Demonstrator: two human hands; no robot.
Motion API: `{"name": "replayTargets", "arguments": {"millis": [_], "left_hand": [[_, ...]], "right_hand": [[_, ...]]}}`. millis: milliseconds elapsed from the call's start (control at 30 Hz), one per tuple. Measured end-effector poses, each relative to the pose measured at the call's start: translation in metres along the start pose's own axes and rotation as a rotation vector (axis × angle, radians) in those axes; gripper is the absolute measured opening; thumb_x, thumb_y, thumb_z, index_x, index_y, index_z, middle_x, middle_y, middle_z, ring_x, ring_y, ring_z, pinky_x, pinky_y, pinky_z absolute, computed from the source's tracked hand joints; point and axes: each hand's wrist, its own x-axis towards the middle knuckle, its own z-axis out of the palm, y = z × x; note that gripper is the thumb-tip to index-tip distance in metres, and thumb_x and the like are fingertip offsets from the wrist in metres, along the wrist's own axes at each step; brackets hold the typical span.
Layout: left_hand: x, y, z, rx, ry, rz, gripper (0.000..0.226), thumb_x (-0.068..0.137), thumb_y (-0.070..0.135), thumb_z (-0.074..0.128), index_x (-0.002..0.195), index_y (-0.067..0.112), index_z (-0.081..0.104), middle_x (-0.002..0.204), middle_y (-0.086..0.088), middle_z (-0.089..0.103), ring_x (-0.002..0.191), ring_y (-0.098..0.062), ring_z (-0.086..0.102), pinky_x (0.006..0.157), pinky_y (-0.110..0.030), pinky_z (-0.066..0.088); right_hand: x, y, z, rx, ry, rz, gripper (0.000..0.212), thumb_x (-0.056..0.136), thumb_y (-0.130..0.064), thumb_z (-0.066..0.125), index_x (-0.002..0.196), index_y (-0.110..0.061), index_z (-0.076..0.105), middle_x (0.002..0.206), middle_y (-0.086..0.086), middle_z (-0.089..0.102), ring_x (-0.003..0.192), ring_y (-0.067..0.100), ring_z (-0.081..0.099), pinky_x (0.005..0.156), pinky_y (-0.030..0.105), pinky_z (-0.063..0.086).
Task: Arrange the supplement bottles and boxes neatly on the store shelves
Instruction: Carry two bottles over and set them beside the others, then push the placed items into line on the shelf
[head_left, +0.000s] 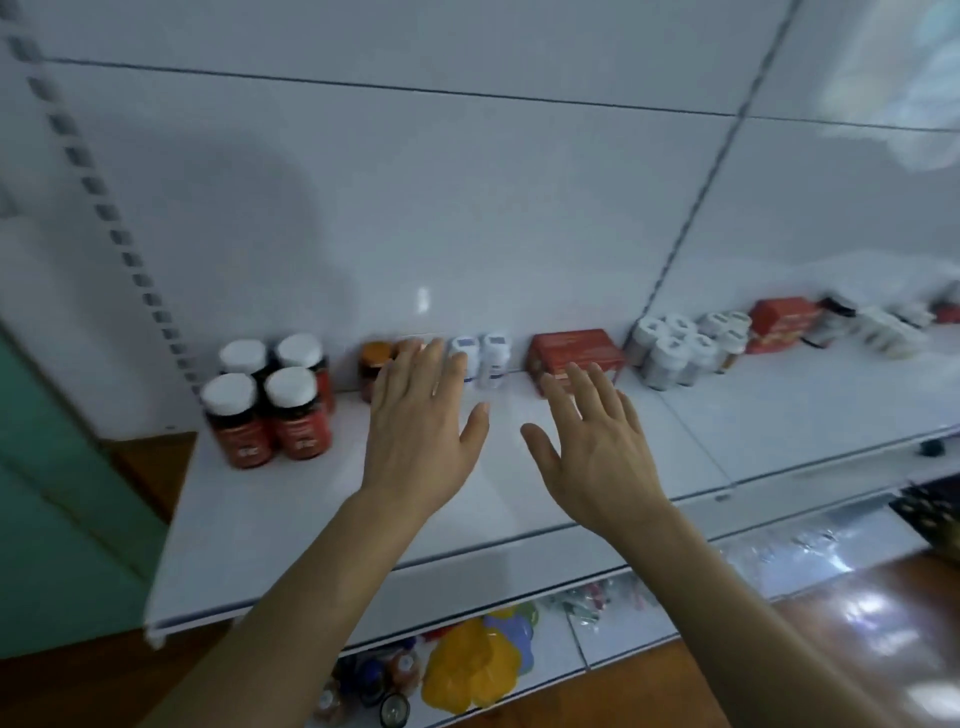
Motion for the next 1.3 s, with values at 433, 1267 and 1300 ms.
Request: {"name": "replayTargets", "arguments": {"millis": [433,1267,1300], "left_hand": [[0.038,0.308,0.113,-0.131,-0.109,0.218,0.063,0.096,0.051,0.034,0.145,0.013,0.046,0.154,-0.011,0.04,0.145,-0.033,0.03,0.117,-0.053,0.029],[0.255,0.789,0.362,-0.333,-0.368,0.703,0.063,0.097,0.05,0.033,0.153,0.021,0.035,0.161,-0.004,0.03,0.149,-0.025,0.022,0.123,-0.043,0.017],[0.261,0.808,0.374,-0.325,-0.379,0.707,0.061,0.099,0.05,0.035,0.154,0.023,0.033,0.162,-0.003,0.028,0.15,-0.024,0.021,0.123,-0.042,0.016]], "right_hand": [[-0.093,0.303,-0.068,-0.047,-0.037,0.316,0.07,0.103,-0.061,0.022,0.16,-0.021,0.014,0.168,0.009,0.011,0.155,0.029,-0.001,0.126,0.047,0.009],[-0.091,0.796,-0.112,-0.139,0.103,0.856,0.071,0.101,-0.06,0.03,0.159,-0.021,0.021,0.165,0.009,0.022,0.155,0.029,0.011,0.125,0.045,0.014],[-0.091,0.819,-0.111,-0.133,0.108,0.868,0.07,0.101,-0.06,0.03,0.159,-0.021,0.021,0.165,0.008,0.021,0.155,0.029,0.01,0.125,0.045,0.013]]}}
